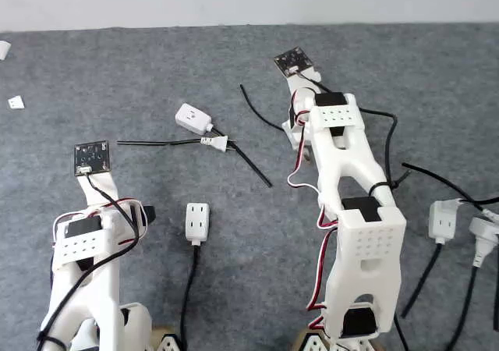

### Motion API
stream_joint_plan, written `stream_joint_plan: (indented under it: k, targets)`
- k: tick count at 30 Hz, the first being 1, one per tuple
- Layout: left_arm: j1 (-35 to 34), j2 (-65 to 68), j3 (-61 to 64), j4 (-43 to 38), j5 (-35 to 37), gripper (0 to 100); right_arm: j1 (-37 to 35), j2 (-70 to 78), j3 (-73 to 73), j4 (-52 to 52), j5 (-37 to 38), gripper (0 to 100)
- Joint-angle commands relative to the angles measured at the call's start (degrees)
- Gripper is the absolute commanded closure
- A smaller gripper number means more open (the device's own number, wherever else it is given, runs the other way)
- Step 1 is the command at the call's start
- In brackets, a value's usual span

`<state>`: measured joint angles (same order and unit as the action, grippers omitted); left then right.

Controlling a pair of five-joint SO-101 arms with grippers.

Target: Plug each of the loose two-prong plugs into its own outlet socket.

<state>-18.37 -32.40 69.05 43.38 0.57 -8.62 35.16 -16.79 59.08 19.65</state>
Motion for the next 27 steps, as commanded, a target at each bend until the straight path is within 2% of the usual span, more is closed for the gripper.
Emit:
stream_joint_plan:
  k: [1,10,15,20,27]
  targets:
    - [0.4,-1.1,-0.5,-1.4,-0.3,73,-1.8,-3.0,-2.0,4.6,-0.1,98.8]
    - [0.4,-1.1,-0.5,-1.4,-0.3,73,-5.6,-0.3,-2.0,10.9,3.1,98.8]
    - [0.4,-1.1,-0.5,-1.4,-0.3,73,-3.9,-0.7,-2.3,7.4,2.5,98.4]
    - [0.4,-1.1,-0.5,-1.4,-0.3,73,-3.5,-0.7,-2.4,3.8,-1.0,90.5]
    - [0.4,-1.1,-0.5,-1.4,-0.3,73,-4.0,-0.4,-2.4,2.0,0.6,87.5]
